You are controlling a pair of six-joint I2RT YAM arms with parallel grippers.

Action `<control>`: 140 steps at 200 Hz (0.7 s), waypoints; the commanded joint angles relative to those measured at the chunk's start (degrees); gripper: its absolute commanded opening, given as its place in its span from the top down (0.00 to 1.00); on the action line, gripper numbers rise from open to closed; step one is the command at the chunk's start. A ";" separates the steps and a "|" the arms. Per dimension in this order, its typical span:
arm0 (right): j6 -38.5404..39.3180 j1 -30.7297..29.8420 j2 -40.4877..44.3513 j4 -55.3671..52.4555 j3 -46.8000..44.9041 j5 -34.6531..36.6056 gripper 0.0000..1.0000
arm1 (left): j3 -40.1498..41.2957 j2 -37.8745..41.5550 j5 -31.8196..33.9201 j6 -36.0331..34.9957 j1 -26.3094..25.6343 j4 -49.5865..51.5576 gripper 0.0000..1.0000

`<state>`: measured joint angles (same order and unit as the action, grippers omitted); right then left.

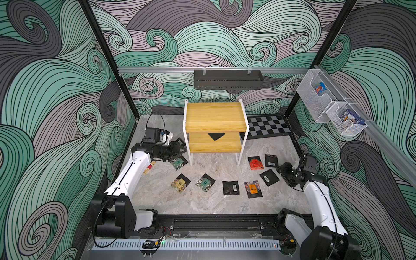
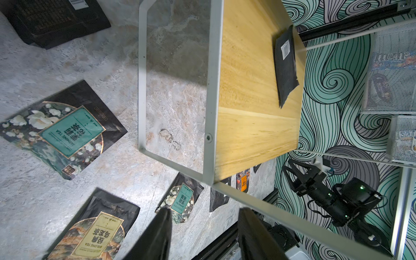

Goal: Remove the tea bags from the shelf
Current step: Place the tea bag at the center of the board, then pick up the tea bag from the shelf.

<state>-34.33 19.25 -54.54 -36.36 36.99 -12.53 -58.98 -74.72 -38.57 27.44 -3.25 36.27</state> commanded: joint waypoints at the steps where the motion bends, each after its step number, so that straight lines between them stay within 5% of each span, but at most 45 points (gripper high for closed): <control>1: 2.08 -2.00 -0.22 -0.39 2.75 -3.37 0.38 | -1.42 0.48 0.33 0.29 0.67 -0.41 0.47; 99: 3.56 -11.12 -9.40 8.73 13.82 -14.61 0.18 | -4.91 -4.15 -2.56 3.12 1.57 -3.72 0.41; 110: 3.77 -12.10 -10.98 9.63 15.32 -15.46 0.04 | -5.46 -4.73 -2.78 3.23 1.56 -3.79 0.39; 140: 3.09 -13.58 -14.94 11.82 17.96 -17.84 0.04 | -7.16 -6.49 -3.44 3.16 1.66 -4.05 0.37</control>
<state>-31.20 6.70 -67.55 -27.83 52.80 -26.46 -62.87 -79.79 -40.10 30.30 -1.96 33.34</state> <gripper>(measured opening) 0.963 0.625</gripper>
